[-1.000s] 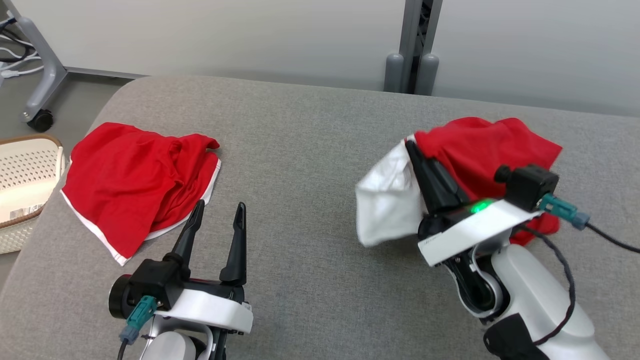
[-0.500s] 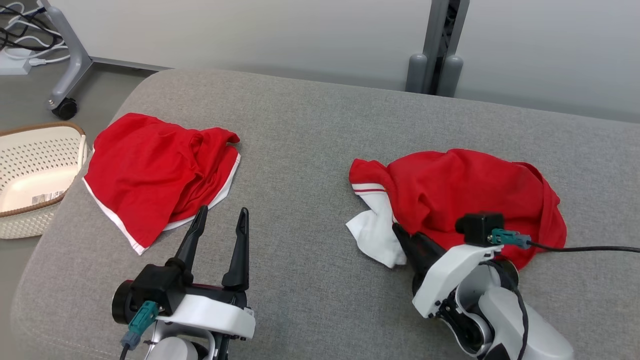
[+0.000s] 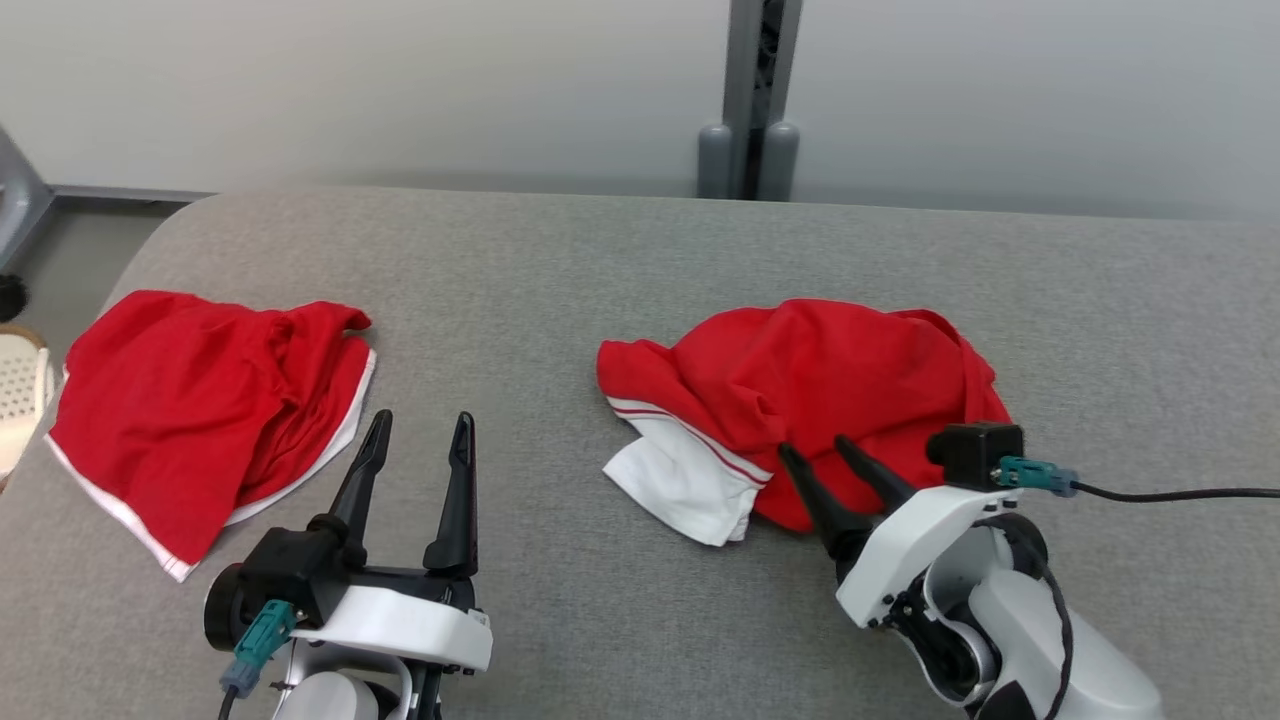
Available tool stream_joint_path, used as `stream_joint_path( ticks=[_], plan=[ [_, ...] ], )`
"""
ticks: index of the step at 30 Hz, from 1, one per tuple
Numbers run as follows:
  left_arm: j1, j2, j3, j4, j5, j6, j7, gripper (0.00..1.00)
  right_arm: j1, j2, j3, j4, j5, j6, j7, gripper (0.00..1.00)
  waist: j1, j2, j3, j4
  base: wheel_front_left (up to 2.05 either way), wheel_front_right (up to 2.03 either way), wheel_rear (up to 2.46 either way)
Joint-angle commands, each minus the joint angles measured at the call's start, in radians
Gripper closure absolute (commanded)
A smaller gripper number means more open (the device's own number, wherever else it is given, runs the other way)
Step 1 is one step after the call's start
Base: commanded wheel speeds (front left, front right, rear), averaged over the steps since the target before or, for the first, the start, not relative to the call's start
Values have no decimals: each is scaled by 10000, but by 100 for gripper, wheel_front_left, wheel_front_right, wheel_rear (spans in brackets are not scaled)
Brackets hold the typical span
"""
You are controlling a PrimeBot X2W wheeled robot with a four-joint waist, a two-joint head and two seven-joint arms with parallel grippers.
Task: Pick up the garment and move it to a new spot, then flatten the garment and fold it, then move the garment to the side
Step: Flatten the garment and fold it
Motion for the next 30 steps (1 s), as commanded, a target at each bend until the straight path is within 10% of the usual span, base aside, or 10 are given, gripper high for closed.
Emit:
stream_joint_path(
  ticks=[1,12,30],
  plan=[
    [-18,34,70,-33,-27,-3,-39,0,77,-251,-128,-318,48,3,-210,0,0,0,-216,-600,0,0,0],
    [-82,34,388,194,-45,89,-39,0,719,-1155,-1538,-2728,-1939,1,-1703,0,0,0,-316,-1997,0,0,0],
    [-455,46,159,2107,590,-48,-39,0,2103,-237,-3708,-3925,-4092,1,-1769,0,0,0,183,-2663,0,0,0]
  ],
)
